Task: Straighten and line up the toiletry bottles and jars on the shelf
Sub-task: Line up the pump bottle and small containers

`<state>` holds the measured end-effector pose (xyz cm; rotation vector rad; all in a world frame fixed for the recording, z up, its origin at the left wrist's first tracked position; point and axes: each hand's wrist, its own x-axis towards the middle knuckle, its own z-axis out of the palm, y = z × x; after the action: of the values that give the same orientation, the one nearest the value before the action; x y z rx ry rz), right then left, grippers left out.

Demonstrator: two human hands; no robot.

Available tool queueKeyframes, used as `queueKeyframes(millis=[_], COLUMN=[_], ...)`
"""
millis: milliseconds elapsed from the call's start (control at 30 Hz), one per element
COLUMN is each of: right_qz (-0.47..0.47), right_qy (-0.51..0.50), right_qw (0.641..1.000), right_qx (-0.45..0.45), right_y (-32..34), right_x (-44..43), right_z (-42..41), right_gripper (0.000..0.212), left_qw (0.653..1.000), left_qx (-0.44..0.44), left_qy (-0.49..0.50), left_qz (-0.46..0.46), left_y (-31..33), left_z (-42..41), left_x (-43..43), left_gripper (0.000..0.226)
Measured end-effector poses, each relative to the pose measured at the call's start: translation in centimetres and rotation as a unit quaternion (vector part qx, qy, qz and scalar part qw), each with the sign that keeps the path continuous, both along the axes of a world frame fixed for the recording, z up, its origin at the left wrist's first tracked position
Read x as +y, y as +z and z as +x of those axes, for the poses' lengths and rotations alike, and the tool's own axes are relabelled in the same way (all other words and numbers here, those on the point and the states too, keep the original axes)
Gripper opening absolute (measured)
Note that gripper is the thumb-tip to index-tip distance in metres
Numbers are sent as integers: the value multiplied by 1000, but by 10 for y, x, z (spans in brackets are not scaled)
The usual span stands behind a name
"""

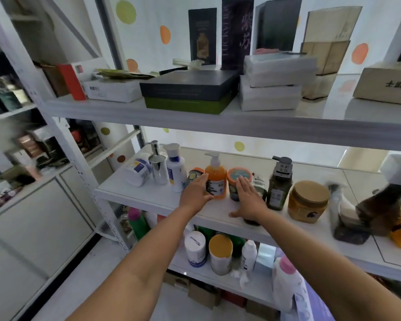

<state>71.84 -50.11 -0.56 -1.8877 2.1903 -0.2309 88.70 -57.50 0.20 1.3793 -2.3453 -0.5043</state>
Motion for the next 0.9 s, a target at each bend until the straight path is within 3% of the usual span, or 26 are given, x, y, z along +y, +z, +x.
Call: queueKeyframes(millis=[200,433,533,633,700,900], right_qz=[0,-47,-69,-95,-110,-62], right_qy=[-17,-54,-113,-176,-201,-209], right_qw=[1000,996,976,929,931,965], right_qx=[2,-49,-172,-312,-284,-146], right_y=[0,14,23,25,24,30], right_x=[-13,-55,-84,-105,-114,-117], right_z=[6,22,35,45,48,43], right_gripper=[115,114,112,102,86,73], left_qw=[999,999,996,992,992,992], left_qx=[41,4,-16,-21,-21,-44], left_qy=[0,-43,-86,-122,-125,-114], left_qz=[13,29,27,4,-2,27], left_y=[1,7,6,4,4,-1], left_z=[1,4,7,10,11,13], left_x=[-16,-54,-65,-72,-77,-89], left_gripper=[75,78,76,71,69,78])
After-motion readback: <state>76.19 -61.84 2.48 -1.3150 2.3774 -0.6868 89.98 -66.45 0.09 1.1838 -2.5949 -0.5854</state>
